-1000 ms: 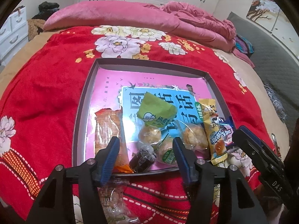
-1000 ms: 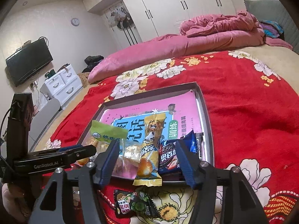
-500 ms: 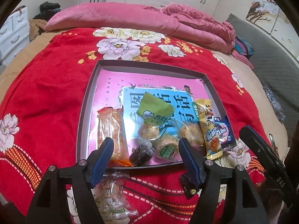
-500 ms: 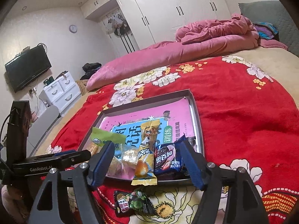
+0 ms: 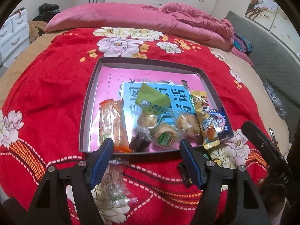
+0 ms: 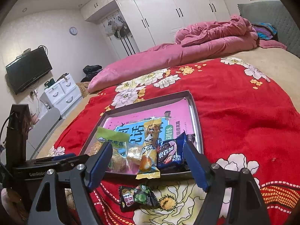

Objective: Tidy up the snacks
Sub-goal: 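Move both open tools back toward the remaining snacks on the bedspread, then grasp the clear candy bag with the left tool while the right tool grasps the green pea snack bag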

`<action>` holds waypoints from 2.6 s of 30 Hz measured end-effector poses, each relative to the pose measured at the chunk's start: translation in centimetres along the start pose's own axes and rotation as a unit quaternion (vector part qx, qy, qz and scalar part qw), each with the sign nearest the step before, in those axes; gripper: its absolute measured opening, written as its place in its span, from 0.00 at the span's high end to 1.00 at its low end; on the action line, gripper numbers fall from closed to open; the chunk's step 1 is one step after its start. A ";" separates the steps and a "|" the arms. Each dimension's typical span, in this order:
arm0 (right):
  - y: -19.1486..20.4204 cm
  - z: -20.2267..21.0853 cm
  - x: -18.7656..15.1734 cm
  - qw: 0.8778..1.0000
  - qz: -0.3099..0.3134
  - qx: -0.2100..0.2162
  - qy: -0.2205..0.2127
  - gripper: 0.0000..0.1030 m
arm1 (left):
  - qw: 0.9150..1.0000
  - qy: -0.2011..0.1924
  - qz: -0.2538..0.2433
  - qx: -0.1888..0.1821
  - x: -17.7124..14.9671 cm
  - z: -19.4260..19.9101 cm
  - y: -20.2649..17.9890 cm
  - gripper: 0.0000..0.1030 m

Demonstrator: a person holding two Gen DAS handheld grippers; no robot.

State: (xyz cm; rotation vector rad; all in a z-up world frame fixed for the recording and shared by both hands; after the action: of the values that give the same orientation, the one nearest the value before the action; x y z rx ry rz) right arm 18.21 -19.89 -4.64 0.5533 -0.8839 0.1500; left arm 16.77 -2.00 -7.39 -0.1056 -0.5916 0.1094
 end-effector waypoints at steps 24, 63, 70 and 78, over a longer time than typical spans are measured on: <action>1.2 1.9 -2.1 1.000 -0.024 0.002 0.017 0.21 | 1.000 -0.010 0.013 -0.001 -1.8 2.8 2.0 0.27; 1.6 -1.0 -8.1 0.991 0.005 -0.020 0.131 0.20 | 0.998 0.034 0.041 0.016 -7.3 0.8 6.2 0.27; 2.3 -2.6 -8.9 0.986 0.050 -0.027 0.155 0.20 | 0.998 0.043 0.039 0.016 -7.2 -0.3 5.5 0.27; 3.3 -5.2 -10.1 0.976 0.112 -0.042 0.182 0.20 | 0.997 0.052 0.046 0.019 -6.9 -1.6 5.5 0.27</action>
State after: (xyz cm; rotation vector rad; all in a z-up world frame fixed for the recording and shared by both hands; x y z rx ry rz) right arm 14.25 -13.43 -13.70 0.3315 -0.5895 0.4046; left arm 11.57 2.43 -13.28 -0.1015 -0.4807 0.2024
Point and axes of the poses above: each gripper's, at about its wrist camera, not at the fingertips, and z roughly against the way its jaws point, y to its left, x to its top, the point moved 9 cm from there along -z, roughly the way its jaws point, and after that the axes turned 6 degrees about x, right-handed, at the moved point
